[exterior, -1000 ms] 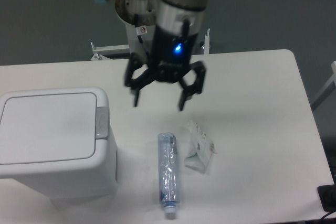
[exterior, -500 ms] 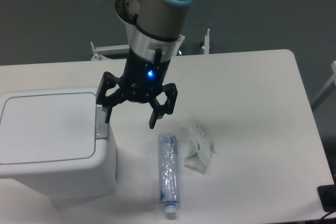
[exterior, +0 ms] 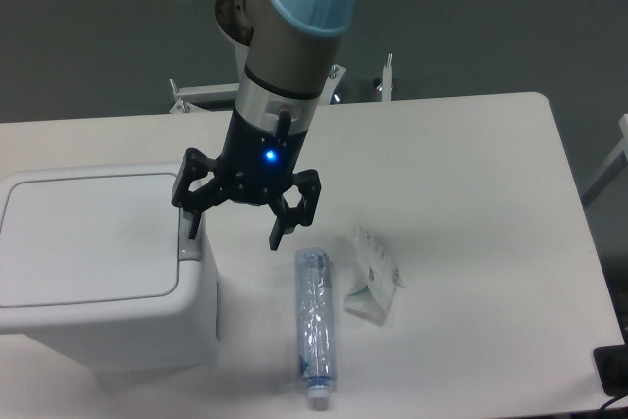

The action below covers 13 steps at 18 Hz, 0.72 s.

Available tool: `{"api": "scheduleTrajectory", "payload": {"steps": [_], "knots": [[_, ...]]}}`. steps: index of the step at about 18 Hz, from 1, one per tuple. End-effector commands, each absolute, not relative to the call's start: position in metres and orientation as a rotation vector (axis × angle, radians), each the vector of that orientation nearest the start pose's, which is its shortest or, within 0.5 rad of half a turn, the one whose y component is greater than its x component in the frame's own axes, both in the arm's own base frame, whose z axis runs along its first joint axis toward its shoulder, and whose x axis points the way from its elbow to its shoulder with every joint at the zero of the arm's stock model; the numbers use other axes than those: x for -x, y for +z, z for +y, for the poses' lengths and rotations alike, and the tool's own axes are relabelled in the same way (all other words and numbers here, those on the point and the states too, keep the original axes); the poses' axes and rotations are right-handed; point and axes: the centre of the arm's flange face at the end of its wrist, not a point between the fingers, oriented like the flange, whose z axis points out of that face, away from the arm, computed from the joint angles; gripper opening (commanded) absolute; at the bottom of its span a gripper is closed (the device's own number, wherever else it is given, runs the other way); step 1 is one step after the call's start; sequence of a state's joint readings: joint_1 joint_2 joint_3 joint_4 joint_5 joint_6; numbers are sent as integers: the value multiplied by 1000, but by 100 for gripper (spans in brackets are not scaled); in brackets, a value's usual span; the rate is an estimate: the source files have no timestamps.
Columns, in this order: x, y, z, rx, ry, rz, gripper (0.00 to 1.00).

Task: Open the trash can
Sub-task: 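Hook the gripper finger under the lid's raised tab, then lift the gripper to flip the trash can lid up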

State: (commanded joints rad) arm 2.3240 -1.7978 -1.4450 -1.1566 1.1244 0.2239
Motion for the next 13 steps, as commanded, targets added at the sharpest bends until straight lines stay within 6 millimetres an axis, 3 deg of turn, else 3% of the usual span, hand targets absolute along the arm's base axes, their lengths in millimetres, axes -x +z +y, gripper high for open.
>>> {"api": "scheduleTrajectory", "payload": {"steps": [13], "knots": [[287, 473, 565, 2571, -330, -593, 100]]}}
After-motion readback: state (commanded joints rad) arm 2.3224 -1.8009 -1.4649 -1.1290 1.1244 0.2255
